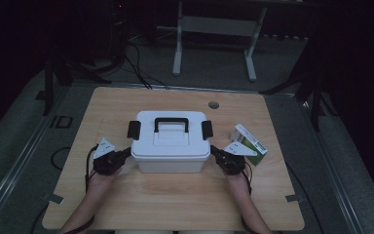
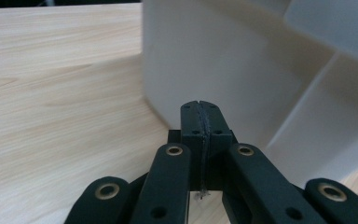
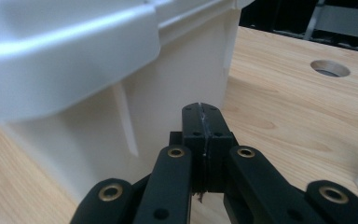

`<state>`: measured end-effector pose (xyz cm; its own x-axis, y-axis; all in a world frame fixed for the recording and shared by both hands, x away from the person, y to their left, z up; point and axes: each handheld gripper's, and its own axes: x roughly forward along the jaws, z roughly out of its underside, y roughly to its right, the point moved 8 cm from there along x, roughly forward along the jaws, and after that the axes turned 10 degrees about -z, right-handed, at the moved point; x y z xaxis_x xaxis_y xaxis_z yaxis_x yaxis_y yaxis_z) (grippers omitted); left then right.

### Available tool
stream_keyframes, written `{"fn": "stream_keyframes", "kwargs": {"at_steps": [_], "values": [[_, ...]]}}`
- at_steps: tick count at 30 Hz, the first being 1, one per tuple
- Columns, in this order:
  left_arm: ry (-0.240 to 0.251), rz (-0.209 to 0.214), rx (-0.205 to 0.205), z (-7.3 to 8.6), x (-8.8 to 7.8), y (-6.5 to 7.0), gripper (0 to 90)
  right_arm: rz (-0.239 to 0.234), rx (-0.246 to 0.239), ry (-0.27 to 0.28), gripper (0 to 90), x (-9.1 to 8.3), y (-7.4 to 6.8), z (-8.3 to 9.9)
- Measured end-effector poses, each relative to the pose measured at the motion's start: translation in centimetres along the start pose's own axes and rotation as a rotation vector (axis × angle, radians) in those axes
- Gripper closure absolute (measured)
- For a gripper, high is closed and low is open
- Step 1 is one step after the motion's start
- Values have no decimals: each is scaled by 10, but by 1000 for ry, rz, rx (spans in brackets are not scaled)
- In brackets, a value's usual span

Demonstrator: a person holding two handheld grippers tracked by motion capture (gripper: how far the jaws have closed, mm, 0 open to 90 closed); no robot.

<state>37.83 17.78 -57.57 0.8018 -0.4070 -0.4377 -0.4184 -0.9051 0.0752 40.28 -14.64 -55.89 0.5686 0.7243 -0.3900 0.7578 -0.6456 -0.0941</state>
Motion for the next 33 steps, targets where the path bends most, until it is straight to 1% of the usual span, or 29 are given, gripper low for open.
{"fn": "stream_keyframes", "kwargs": {"at_steps": [2, 3, 4, 6, 8, 10, 11, 14, 17, 22, 24, 27, 32, 33], "values": [[8, 3, -3, -2, 2, 1, 897, 1, 1, 0, 899, 3, 0, -1], [25, 8, -10, -6, 5, 3, 897, -2, -1, -1, 899, 5, 0, -2], [25, 19, -13, -7, 6, 5, 897, -5, -1, 2, 899, 6, 0, -3], [30, 13, -4, -9, 9, 5, 897, -10, -3, 7, 898, 8, -1, -4], [31, 29, -18, -9, 9, 5, 897, -23, -6, 14, 898, 9, -3, -6], [31, 30, -15, -9, 9, 5, 897, -36, -6, 10, 898, 11, -5, -6], [27, 31, -12, -9, 8, 5, 898, -31, -9, 12, 898, 11, -5, -6], [24, 37, -16, -9, 8, 6, 898, -44, 12, 21, 899, 11, -4, -6], [23, 42, -22, -9, 8, 6, 899, -42, 13, 24, 899, 10, -5, -6], [15, 51, -22, -9, 7, 8, 900, -37, 12, 19, 900, 8, -6, -4], [9, 57, -22, -8, 5, 10, 900, -45, 18, 21, 900, 7, -7, -3], [4, 58, -25, -8, 3, 12, 900, -45, 10, 18, 900, 4, -9, -2], [0, 72, -17, -5, -1, 18, 900, -47, 1, 17, 900, -3, -12, 1], [-3, 80, -15, -4, -4, 21, 900, -54, 4, 15, 900, -6, -13, 3]]}}
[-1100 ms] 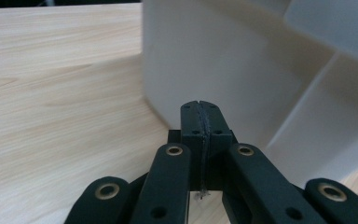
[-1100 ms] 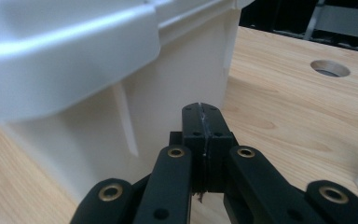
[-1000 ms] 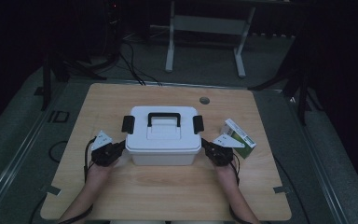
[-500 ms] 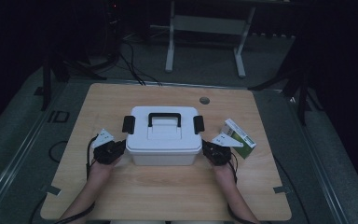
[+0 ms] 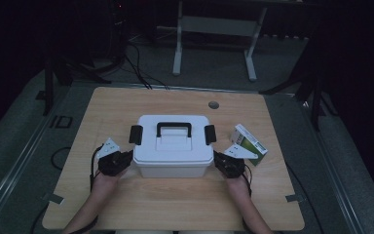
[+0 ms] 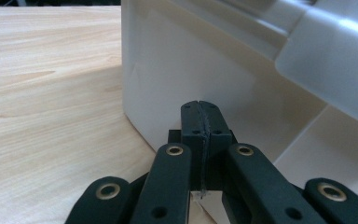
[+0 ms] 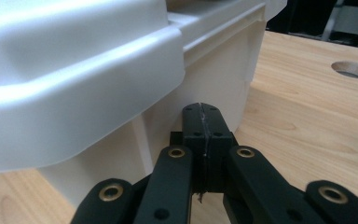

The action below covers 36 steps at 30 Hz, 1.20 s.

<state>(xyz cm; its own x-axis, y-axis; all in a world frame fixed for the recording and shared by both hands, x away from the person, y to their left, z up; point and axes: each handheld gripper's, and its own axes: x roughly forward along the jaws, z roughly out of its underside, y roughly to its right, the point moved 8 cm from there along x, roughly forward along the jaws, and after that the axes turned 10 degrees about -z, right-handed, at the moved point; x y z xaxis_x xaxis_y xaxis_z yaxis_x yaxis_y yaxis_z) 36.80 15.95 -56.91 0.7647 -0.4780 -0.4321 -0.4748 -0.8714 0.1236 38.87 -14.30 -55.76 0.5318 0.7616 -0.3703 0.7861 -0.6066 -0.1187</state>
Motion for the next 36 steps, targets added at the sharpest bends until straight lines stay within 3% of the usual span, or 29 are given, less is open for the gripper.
{"fn": "stream_keyframes", "kwargs": {"at_steps": [14, 19, 29, 36], "values": [[-14, 32, -1, 7, -10, 15, 900, -20, -7, -10, 900, -18, -11, 8], [-17, 36, 17, 9, -15, 22, 900, -34, 2, -6, 900, -27, -16, 13], [-26, 77, 28, 15, -23, 35, 900, -55, 24, 4, 900, -44, -25, 21], [-29, 102, 38, 19, -28, 46, 900, -60, 7, -9, 900, -55, -28, 25]]}}
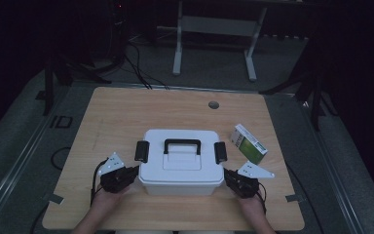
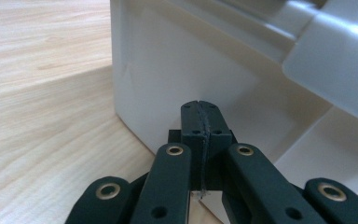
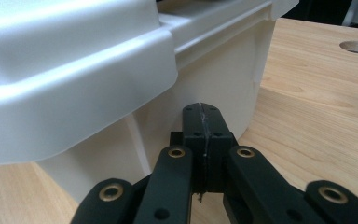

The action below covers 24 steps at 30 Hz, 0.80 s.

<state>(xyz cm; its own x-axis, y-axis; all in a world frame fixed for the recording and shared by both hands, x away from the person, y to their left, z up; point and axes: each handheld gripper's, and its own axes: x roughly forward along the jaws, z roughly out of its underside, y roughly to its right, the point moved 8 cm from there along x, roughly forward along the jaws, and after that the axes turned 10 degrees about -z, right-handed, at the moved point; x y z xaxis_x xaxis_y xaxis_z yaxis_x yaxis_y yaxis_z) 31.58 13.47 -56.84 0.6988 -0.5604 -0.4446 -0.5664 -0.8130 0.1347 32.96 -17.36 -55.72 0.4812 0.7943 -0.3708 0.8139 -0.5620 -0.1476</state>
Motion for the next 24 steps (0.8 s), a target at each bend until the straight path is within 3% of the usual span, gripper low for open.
{"fn": "stream_keyframes", "kwargs": {"at_steps": [15, 20, 24], "values": [[-8, 30, 12, 6, -8, 16, 900, -11, 13, 6, 900, -16, -9, 8], [0, 34, 3, 6, -6, 17, 900, -5, -12, -4, 900, -19, -8, 9], [2, 44, 9, 6, -4, 21, 900, 1, -1, 0, 900, -21, -4, 9]]}}
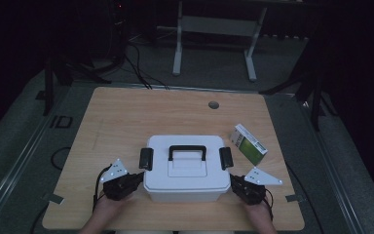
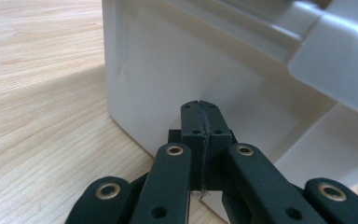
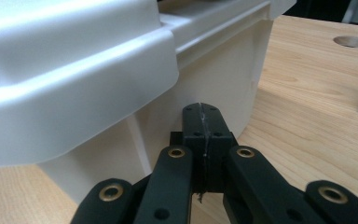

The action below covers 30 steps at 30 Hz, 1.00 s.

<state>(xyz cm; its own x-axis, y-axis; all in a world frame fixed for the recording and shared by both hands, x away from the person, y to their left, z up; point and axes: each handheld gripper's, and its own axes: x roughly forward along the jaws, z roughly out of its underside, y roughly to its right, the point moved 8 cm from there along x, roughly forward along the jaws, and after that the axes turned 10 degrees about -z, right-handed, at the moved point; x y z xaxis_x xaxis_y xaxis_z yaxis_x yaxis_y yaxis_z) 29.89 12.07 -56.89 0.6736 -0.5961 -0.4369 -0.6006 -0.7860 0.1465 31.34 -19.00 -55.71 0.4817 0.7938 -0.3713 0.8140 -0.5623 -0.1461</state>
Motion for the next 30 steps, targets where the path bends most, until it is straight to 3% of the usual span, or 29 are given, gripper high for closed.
{"fn": "stream_keyframes", "kwargs": {"at_steps": [16, 18, 21, 22, 25, 26, 28, 30], "values": [[12, 31, 1, -1, 5, -2, 895, -14, 11, -1, 896, -4, 7, 0], [1, 1, 20, 1, 5, -5, 821, -2, 4, 1, 836, -4, 10, 1], [-47, -17, 30, 5, 3, -12, 815, 15, 11, -15, 795, -5, 19, 6], [-64, -19, 29, 6, 3, -14, 764, 25, 16, -21, 771, -6, 23, 8], [-103, -12, 26, 7, -1, -21, 678, 53, 16, -24, 628, -11, 31, 11], [-125, 9, 24, 9, -2, -23, 637, 61, 12, -26, 577, -13, 33, 11], [-173, 41, 42, 12, -3, -26, 586, 66, 10, -28, 509, -15, 35, 12], [-208, 46, 71, 14, -6, -29, 548, 68, 11, -34, 437, -17, 37, 15]]}}
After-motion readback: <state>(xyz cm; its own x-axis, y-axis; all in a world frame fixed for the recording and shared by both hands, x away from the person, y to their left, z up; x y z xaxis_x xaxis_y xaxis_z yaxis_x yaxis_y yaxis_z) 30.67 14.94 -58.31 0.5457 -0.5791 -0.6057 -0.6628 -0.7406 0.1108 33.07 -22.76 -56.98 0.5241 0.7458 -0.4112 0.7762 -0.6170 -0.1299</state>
